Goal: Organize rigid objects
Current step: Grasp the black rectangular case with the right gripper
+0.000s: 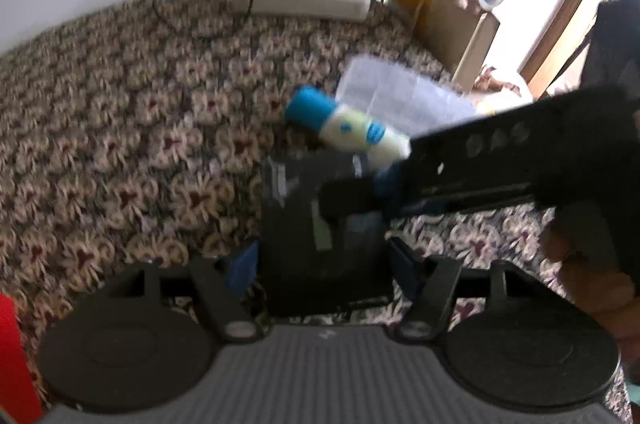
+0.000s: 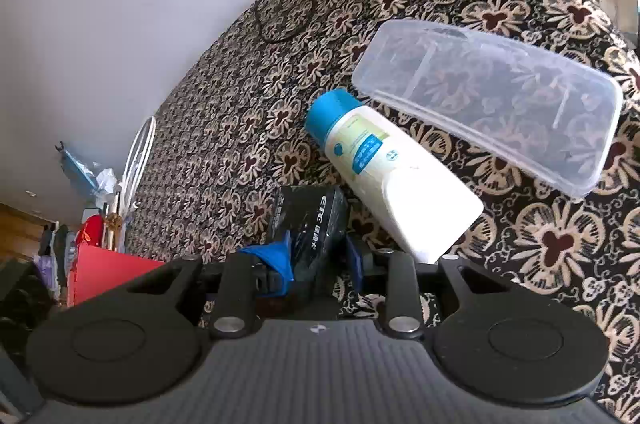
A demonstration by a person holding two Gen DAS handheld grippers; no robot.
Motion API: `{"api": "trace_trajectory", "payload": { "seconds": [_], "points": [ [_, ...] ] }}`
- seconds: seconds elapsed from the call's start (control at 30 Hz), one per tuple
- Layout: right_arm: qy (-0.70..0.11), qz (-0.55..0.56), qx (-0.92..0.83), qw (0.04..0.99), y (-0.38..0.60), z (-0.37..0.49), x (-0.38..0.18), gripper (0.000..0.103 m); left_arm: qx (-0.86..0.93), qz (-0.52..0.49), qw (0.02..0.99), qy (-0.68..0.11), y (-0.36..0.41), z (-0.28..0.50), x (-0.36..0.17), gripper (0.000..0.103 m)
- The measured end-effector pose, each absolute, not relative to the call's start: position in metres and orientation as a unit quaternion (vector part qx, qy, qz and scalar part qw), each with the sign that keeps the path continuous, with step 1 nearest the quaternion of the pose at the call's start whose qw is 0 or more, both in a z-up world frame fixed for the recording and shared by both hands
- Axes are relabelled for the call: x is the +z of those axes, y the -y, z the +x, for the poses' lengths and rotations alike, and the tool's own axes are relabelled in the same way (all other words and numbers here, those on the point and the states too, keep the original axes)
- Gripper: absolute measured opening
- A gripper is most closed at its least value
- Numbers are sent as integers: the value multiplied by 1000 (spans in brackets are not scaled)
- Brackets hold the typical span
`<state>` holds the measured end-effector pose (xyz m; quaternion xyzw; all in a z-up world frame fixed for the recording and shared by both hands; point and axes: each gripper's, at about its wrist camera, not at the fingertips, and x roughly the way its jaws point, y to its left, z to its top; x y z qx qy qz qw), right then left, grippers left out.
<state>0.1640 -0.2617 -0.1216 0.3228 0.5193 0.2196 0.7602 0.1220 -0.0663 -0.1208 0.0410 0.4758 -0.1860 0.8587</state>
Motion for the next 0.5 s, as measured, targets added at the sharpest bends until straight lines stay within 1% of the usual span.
{"api": "trace_trajectory", "payload": {
  "seconds": [0.13,0.33,0.5],
  "points": [
    [-515,319,222,764,257,162,-121,14,-170,39,863,-474,68,124,-122,64],
    [-522,323,228,755,253,153,-122,13,-159,56,862,-479,74,110,-121,63],
    [-525,335,241,744,252,127,-119,13,-155,48,862,-481,65,78,-112,63]
  ]
}}
